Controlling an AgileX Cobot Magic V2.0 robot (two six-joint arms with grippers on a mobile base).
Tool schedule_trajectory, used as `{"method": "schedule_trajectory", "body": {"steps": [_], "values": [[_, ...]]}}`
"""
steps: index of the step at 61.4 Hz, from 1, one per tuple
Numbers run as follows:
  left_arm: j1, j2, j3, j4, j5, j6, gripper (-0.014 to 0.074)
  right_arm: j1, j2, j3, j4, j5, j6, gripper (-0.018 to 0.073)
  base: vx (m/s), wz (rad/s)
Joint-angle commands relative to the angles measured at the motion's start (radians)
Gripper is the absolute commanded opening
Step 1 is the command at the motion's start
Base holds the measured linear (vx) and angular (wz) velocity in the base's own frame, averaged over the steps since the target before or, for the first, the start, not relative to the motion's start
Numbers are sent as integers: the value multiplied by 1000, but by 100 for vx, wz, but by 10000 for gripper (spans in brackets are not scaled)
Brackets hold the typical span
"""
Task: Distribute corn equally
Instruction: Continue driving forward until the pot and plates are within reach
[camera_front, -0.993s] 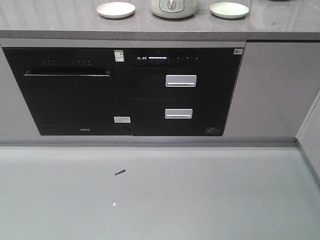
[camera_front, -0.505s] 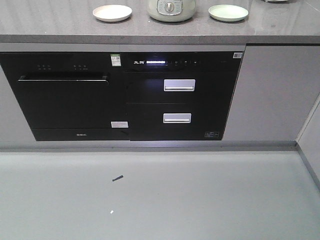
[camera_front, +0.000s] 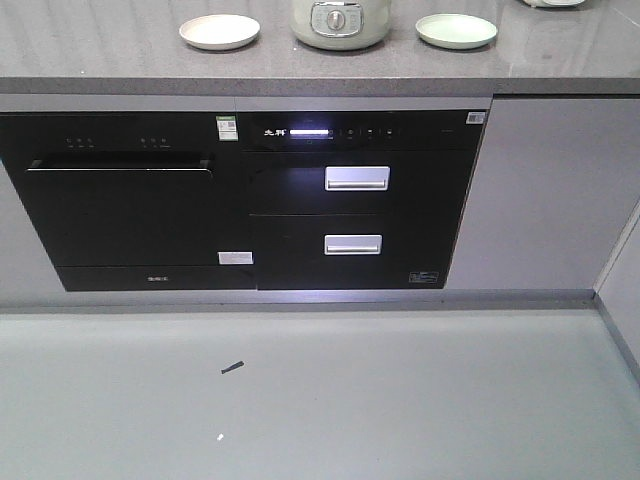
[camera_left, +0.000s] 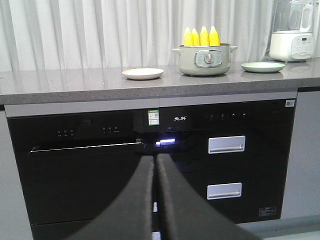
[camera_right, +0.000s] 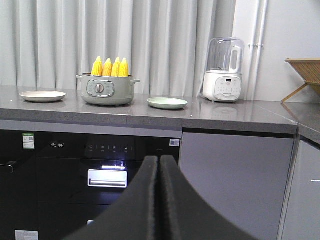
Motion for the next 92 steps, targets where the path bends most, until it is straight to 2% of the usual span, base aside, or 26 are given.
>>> {"method": "schedule_trajectory", "body": {"steps": [1,92], "values": [[1,-17,4,-3,-72,-11,-7,-6,-4,11,-11,-78,-5,-4,7,0],[1,-17,4,-3,-72,-11,-7,-6,-4,11,-11,-78,-5,-4,7,0]]}}
